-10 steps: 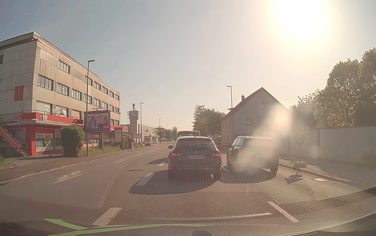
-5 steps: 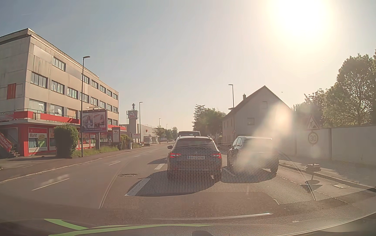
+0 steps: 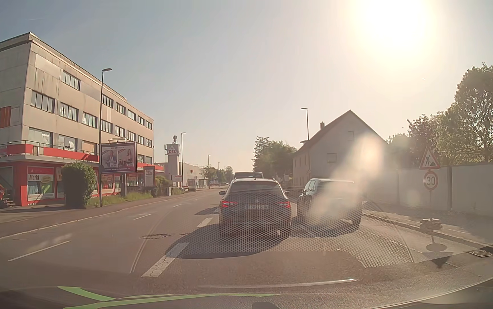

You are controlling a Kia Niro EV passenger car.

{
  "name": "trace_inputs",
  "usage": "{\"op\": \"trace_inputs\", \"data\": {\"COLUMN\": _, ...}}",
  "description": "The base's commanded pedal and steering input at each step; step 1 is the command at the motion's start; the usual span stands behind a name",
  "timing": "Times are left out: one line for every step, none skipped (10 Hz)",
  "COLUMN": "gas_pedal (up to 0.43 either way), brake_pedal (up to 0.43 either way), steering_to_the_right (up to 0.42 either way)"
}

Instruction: Follow the waypoints while adhering to traffic rules and regulations

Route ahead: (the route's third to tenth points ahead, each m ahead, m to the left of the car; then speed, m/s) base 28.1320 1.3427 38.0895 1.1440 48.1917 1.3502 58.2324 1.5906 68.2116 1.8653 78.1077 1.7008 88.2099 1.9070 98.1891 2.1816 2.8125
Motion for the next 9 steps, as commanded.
{"op": "trace_inputs", "data": {"gas_pedal": 0.000, "brake_pedal": 0.024, "steering_to_the_right": -0.001}}
{"op": "trace_inputs", "data": {"gas_pedal": 0.000, "brake_pedal": 0.024, "steering_to_the_right": -0.001}}
{"op": "trace_inputs", "data": {"gas_pedal": 0.000, "brake_pedal": 0.018, "steering_to_the_right": -0.001}}
{"op": "trace_inputs", "data": {"gas_pedal": 0.000, "brake_pedal": 0.012, "steering_to_the_right": -0.001}}
{"op": "trace_inputs", "data": {"gas_pedal": 0.000, "brake_pedal": 0.012, "steering_to_the_right": -0.001}}
{"op": "trace_inputs", "data": {"gas_pedal": 0.000, "brake_pedal": 0.012, "steering_to_the_right": -0.001}}
{"op": "trace_inputs", "data": {"gas_pedal": 0.000, "brake_pedal": 0.006, "steering_to_the_right": -0.001}}
{"op": "trace_inputs", "data": {"gas_pedal": 0.000, "brake_pedal": 0.012, "steering_to_the_right": -0.001}}
{"op": "trace_inputs", "data": {"gas_pedal": 0.000, "brake_pedal": 0.006, "steering_to_the_right": 0.001}}
